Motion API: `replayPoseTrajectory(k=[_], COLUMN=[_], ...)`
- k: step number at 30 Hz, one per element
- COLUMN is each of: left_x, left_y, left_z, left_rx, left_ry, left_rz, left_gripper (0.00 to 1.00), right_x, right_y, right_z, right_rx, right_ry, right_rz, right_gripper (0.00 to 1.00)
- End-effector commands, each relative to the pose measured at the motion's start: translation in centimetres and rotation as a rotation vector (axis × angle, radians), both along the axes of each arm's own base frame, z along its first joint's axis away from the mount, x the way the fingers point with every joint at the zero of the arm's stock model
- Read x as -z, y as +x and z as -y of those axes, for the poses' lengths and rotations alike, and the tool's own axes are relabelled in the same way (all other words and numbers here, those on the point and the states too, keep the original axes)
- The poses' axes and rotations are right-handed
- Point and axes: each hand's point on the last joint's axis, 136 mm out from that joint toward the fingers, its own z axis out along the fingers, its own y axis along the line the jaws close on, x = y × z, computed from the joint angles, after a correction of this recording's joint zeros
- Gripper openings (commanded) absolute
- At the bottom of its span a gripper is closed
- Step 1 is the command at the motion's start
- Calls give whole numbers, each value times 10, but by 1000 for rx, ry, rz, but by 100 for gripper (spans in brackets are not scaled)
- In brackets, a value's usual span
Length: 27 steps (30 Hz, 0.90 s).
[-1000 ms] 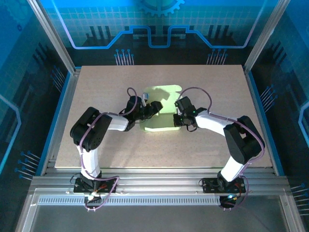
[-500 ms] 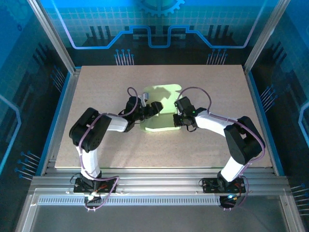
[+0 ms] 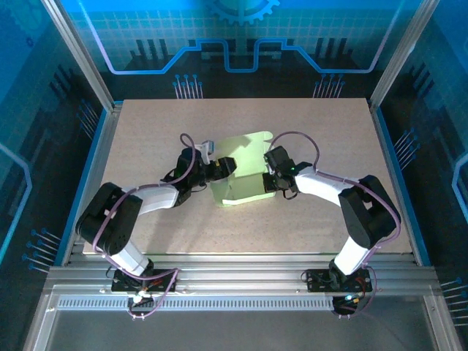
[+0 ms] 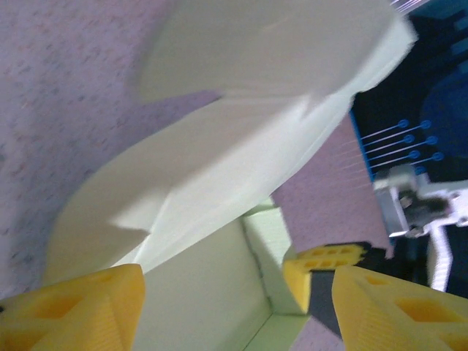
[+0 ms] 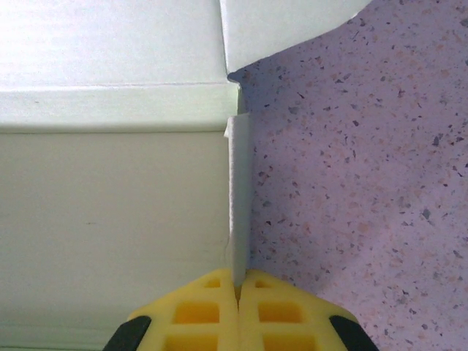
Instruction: Fold the paper box
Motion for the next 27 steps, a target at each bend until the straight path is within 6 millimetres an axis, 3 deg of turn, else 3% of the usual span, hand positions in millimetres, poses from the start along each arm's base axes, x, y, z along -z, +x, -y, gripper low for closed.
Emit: replayPoseTrajectory(k=[1,7,12,21,27], left_x=[22,34,45,55,51], left_y=[-15,-32,-33,-12,8], left_z=[-15,-11,-2,18,32], left_rx=[-26,-25,-19,20,34], left_ry=[82,64,40,21,0], left_rz=[-73,-141,-181,-204,-187], left_gripper=[67,63,56,54,54], right_x=[-3,0,-2,-2,1], right_y=[3,5,7,2,-2], right_z=[-8,-12,-15,-20,-24], right_rx=[-3,0,-2,-20,-37], right_ry=[7,20,33,44,45], right_rz=[-4,-12,-11,-11,-19], right_gripper=[0,0,0,0,0])
